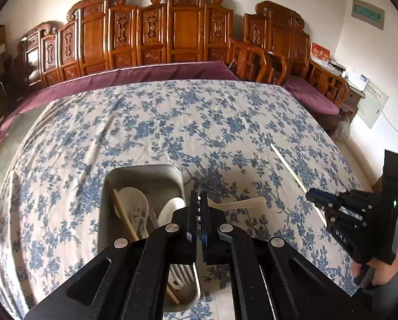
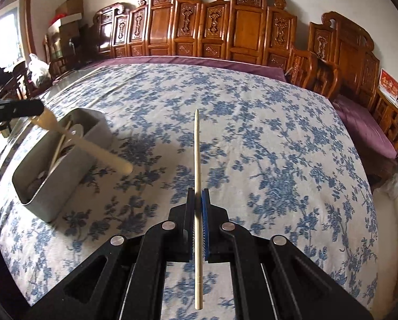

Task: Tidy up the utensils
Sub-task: 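Carry the white fork over the tray with the left tool while the right tool holds the chopstick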

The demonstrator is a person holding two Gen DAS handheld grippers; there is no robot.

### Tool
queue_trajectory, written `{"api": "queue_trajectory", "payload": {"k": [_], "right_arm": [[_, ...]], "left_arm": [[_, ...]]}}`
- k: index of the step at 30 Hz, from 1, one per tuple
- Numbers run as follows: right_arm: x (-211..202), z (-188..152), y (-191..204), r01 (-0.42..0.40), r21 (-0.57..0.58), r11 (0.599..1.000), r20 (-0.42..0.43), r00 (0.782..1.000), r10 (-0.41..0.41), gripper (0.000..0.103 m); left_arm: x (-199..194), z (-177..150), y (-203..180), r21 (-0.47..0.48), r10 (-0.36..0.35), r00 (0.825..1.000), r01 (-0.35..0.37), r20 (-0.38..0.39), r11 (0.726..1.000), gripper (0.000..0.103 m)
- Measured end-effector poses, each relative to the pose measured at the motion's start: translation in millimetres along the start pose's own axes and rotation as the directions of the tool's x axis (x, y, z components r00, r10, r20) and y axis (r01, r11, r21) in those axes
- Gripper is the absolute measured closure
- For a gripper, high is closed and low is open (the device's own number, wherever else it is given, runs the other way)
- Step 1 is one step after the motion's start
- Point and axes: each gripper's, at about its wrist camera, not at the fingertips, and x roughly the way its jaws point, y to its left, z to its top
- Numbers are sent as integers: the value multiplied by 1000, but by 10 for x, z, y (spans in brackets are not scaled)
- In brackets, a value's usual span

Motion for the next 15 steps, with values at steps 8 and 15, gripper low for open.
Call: {"api": "queue_trajectory", "payload": {"k": [8, 15], "right_arm": [[-123, -4, 272, -32, -31, 999, 19, 999, 33, 97], [-171, -6, 431, -52, -53, 997, 27, 998, 53, 97]], "left_arm": [[-140, -16, 204, -17, 36, 999, -36, 35, 999, 102], [-257, -19, 382, -33, 73, 995, -71, 62, 997, 102]]}}
